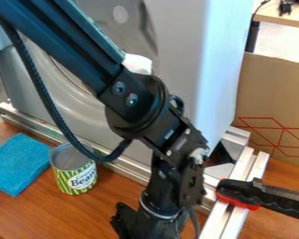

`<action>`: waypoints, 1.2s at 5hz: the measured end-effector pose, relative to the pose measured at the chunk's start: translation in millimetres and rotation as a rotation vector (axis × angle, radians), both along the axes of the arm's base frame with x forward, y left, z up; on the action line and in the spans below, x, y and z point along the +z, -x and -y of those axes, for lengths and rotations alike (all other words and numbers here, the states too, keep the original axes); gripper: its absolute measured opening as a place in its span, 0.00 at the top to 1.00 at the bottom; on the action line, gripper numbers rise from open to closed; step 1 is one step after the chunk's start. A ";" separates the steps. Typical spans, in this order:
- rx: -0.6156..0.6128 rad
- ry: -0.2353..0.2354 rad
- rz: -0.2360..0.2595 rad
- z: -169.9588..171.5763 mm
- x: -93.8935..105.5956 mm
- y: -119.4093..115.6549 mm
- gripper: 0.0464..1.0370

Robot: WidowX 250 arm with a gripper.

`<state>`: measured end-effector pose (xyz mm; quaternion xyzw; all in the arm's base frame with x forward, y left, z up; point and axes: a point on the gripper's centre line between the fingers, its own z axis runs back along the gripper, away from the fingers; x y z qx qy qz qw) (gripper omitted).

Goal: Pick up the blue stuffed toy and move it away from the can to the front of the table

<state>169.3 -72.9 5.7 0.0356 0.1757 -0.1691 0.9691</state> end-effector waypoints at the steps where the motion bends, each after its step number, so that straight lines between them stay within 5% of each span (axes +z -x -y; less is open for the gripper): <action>1: 0.060 0.005 0.011 -10.8 5.1 1.3 0.36; 2: 0.141 0.063 0.109 -19.8 33.7 -3.2 0.07; 3: 0.219 0.122 0.185 -34.5 60.7 -4.0 0.03; 5: 0.365 -0.022 0.260 -123.8 75.2 5.8 0.04; 6: 0.372 -0.048 0.310 -164.7 70.2 -6.9 0.04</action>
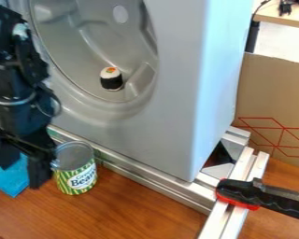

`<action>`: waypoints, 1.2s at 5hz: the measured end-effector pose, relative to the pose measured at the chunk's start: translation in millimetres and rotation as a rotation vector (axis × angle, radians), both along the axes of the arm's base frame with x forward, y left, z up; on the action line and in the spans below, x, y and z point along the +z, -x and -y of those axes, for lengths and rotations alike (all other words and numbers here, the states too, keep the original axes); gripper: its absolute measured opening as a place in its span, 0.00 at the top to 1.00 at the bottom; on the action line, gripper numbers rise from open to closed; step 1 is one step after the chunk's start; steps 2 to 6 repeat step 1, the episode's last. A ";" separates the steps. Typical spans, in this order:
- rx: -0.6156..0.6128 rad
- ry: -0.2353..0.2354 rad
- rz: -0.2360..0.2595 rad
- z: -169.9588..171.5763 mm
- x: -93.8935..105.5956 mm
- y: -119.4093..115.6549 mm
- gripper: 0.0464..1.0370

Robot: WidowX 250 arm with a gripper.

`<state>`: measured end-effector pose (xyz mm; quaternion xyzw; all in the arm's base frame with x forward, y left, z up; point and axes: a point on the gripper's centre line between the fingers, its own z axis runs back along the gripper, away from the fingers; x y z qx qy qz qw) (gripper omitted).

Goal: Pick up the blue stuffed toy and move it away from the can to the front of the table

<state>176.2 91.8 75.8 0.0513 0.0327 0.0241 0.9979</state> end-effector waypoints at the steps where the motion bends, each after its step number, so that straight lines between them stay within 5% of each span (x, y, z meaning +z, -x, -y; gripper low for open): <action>1: -0.005 -0.013 0.014 -21.9 -3.5 -14.2 0.04; 6: -0.005 -0.013 0.014 -21.9 -3.5 -14.2 0.04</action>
